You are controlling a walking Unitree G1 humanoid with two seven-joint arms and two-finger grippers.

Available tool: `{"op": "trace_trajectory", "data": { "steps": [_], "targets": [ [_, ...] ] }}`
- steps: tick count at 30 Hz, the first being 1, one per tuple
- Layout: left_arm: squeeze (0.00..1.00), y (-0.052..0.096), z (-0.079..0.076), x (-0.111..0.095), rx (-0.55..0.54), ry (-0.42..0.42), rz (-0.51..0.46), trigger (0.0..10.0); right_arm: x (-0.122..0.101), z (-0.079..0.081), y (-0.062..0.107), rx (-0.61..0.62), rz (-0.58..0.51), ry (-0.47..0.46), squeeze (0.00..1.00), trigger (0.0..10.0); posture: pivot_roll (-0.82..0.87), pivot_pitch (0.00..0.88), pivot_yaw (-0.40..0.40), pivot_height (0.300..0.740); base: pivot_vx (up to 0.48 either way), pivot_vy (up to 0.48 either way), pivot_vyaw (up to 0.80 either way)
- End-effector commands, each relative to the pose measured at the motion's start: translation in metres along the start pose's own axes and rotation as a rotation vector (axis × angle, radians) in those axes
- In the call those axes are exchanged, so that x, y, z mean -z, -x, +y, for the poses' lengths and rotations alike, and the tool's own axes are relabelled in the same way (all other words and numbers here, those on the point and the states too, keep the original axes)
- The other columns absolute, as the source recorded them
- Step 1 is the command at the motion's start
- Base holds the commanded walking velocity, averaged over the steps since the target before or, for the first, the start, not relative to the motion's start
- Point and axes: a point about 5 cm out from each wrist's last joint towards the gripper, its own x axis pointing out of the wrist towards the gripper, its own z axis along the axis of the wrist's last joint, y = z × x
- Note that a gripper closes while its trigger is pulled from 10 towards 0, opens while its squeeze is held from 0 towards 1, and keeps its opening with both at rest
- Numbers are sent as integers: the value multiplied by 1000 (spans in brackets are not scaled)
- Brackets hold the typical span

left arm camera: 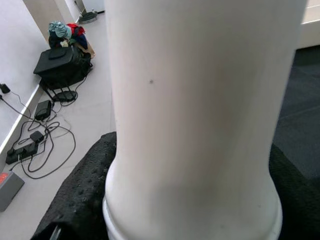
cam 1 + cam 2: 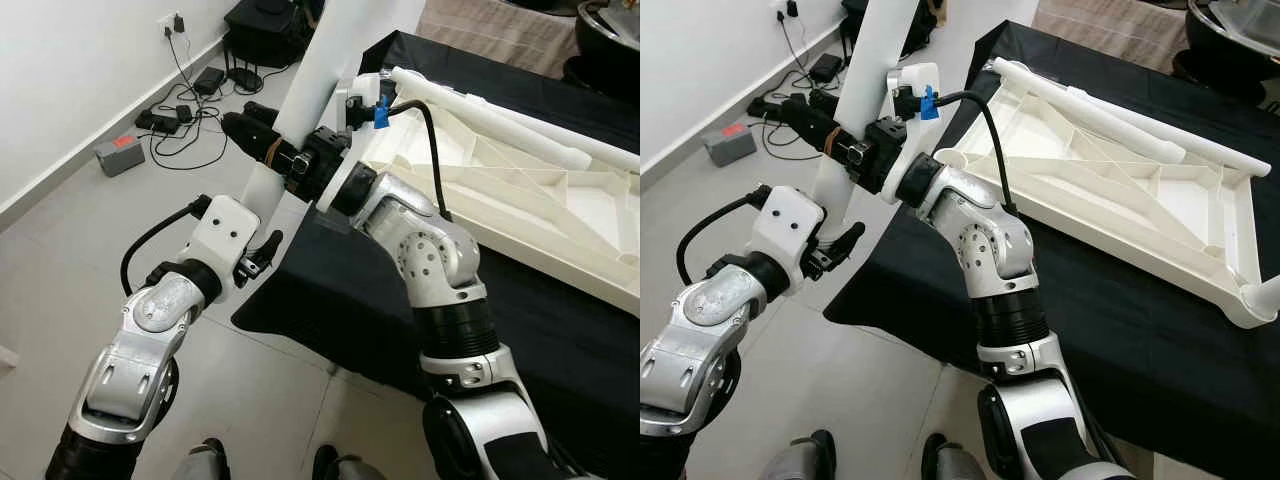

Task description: Building children table

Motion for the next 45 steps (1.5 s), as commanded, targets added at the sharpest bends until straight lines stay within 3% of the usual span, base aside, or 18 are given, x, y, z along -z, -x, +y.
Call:
{"op": "trace_trajectory", "data": {
  "steps": [1,5,6,7,16,17,21,28,30,34,45],
  "targets": [
    [0,-2,-8,-4,48,-23,-17,10000,-1,6,-1,-33,-4,14,0,10000,53,183,-121,740,0,0,0],
    [0,-2,-14,-10,87,-13,-76,10000,4,-13,7,106,29,85,51,10000,53,169,-113,740,0,0,0],
    [0,-2,-15,-10,95,-16,-85,10000,4,-22,11,180,35,122,1000,10000,51,159,-104,740,0,0,0],
    [0,-4,-13,-10,96,-25,-90,10000,4,-30,16,235,36,121,1000,10000,43,154,-96,740,0,0,0],
    [0,-10,-3,-15,60,-61,-117,10000,-1,-39,28,327,24,184,1000,10000,42,143,-90,740,0,0,0],
    [0,-10,-1,-16,46,-69,-125,10000,-4,-43,30,375,-2,211,0,10000,41,126,-88,740,0,0,0],
    [0,-10,1,-19,11,-78,-145,10000,-7,-47,37,441,-59,202,0,10000,43,118,-89,740,0,0,-139],
    [0,-10,3,-21,2,-76,-159,10000,-2,-45,40,428,-58,186,0,10000,46,111,-90,740,0,0,-742],
    [0,-9,7,-23,-5,-103,-173,10000,-2,-47,42,411,-84,66,0,10000,45,115,-87,740,0,0,-753],
    [0,-8,10,-25,-5,-114,-183,10000,-5,-44,42,370,-115,-1,0,10000,47,118,-89,740,0,0,-745],
    [0,1,8,-23,65,-68,-191,10000,-16,-37,37,314,-199,-61,0,10000,47,140,-97,740,0,0,-263]
  ]
}}
